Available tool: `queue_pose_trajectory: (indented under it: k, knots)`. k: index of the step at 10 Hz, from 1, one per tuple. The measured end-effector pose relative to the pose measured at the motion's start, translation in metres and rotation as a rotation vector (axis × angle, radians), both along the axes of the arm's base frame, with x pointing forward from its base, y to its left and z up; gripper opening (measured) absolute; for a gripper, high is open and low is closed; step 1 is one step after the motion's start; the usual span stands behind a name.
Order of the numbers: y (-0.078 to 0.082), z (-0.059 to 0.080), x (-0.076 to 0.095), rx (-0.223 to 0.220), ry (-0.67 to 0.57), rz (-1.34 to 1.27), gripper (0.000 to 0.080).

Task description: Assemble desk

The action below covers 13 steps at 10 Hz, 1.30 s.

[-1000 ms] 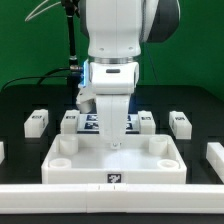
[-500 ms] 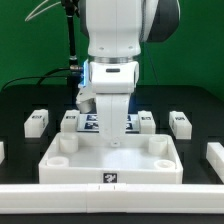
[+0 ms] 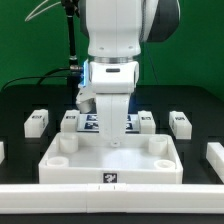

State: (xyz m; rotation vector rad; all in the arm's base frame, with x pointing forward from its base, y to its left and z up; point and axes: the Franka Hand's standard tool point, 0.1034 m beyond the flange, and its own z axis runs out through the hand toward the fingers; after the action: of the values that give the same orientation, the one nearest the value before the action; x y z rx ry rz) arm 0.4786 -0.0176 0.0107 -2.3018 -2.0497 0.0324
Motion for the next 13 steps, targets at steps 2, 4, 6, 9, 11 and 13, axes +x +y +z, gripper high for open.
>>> queue_pose_trajectory:
  k: [2,4,6,9,11,13]
  knots:
    - [0.005,-0.001,0.011,0.006,-0.016,0.014,0.0058]
    - [0.035,-0.001,0.038,0.026,-0.059,0.018,0.0058]
    - [0.056,-0.001,0.042,0.037,-0.021,0.053,0.0057]
    - [0.057,-0.001,0.041,0.030,0.004,0.061,0.0058]
    - [0.057,-0.002,0.041,0.030,0.005,0.059,0.0058]
    - [0.056,-0.002,0.040,0.030,0.005,0.058,0.0362]
